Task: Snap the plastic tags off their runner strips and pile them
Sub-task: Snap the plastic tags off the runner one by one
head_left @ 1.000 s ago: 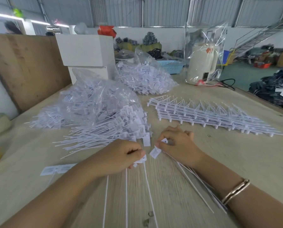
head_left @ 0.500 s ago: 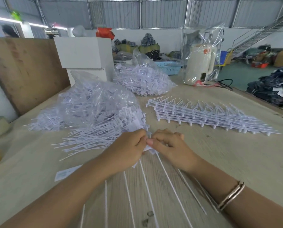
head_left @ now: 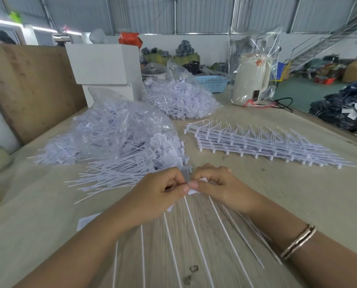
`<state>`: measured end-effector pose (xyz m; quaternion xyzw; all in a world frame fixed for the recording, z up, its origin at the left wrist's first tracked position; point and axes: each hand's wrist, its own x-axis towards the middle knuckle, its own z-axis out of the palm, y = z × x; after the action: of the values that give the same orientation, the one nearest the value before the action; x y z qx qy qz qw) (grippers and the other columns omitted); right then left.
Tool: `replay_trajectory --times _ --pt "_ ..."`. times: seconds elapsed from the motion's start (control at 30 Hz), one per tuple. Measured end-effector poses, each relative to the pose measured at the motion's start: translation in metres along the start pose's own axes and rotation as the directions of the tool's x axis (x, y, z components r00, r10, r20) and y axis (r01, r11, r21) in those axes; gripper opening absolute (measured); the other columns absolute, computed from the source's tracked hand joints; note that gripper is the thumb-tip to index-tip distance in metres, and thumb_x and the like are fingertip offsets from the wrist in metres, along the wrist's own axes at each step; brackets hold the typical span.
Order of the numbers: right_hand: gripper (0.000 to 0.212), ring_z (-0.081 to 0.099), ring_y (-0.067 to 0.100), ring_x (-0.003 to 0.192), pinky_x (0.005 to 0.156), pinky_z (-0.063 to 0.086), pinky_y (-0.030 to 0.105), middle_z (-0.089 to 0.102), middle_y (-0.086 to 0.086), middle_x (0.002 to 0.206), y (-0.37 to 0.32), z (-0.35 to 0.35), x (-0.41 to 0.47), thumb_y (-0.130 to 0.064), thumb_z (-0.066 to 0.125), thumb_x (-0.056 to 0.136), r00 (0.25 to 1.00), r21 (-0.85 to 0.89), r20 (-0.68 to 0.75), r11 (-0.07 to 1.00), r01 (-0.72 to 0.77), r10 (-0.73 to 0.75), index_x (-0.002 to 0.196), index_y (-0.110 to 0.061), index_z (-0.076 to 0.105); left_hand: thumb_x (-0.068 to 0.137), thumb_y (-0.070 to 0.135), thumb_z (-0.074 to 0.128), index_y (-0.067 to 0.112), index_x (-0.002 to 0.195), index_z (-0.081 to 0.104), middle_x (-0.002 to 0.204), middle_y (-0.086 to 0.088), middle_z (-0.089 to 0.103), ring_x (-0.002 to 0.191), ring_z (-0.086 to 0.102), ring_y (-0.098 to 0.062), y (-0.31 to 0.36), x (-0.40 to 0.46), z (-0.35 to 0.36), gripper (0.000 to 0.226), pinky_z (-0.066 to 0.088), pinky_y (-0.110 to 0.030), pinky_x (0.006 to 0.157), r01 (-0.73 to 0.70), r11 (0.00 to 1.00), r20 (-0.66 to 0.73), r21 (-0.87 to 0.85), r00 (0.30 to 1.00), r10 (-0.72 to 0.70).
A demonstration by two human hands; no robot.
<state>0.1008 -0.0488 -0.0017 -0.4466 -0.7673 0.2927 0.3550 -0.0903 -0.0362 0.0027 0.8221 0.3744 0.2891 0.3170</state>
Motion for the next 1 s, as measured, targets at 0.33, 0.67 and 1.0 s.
replay_trajectory --times 0.33,0.67,1.0 --pt "0.019 0.051 0.0 0.071 0.077 0.025 0.037 0.059 -0.007 0.068 -0.008 0.008 0.0 -0.027 0.059 0.085 0.932 -0.189 -0.23 0.952 0.241 -0.281 0.074 -0.017 0.071 0.092 0.022 0.055 0.022 0.07 0.058 0.056 0.005 0.059 0.054 0.05 -0.008 0.007 0.001 -0.008 0.022 0.039 -0.014 0.053 0.076 0.931 0.008 -0.356 0.997 -0.078" --pt "0.019 0.055 0.008 0.066 0.072 0.044 0.033 0.06 -0.004 0.069 -0.009 0.005 0.002 -0.016 0.056 0.085 0.942 0.183 -0.259 0.947 0.265 -0.213 0.074 -0.005 0.067 0.087 0.023 0.052 0.012 0.072 0.053 0.049 0.009 0.05 0.048 0.044 -0.003 0.008 0.002 -0.006 0.018 0.037 -0.011 0.052 -0.003 0.866 -0.018 -0.5 1.0 -0.008" --pt "0.012 0.051 0.008 0.094 0.091 0.023 0.038 0.06 -0.011 0.088 0.02 -0.01 0.003 -0.032 0.065 0.086 0.986 -0.401 -0.153 0.916 -0.008 -0.058 0.082 -0.024 0.072 0.077 0.019 0.053 0.016 0.091 0.064 0.073 -0.002 0.065 0.069 0.058 -0.018 -0.003 0.001 -0.018 0.018 0.042 -0.036 0.07 0.085 0.946 0.073 -0.312 0.995 -0.065"
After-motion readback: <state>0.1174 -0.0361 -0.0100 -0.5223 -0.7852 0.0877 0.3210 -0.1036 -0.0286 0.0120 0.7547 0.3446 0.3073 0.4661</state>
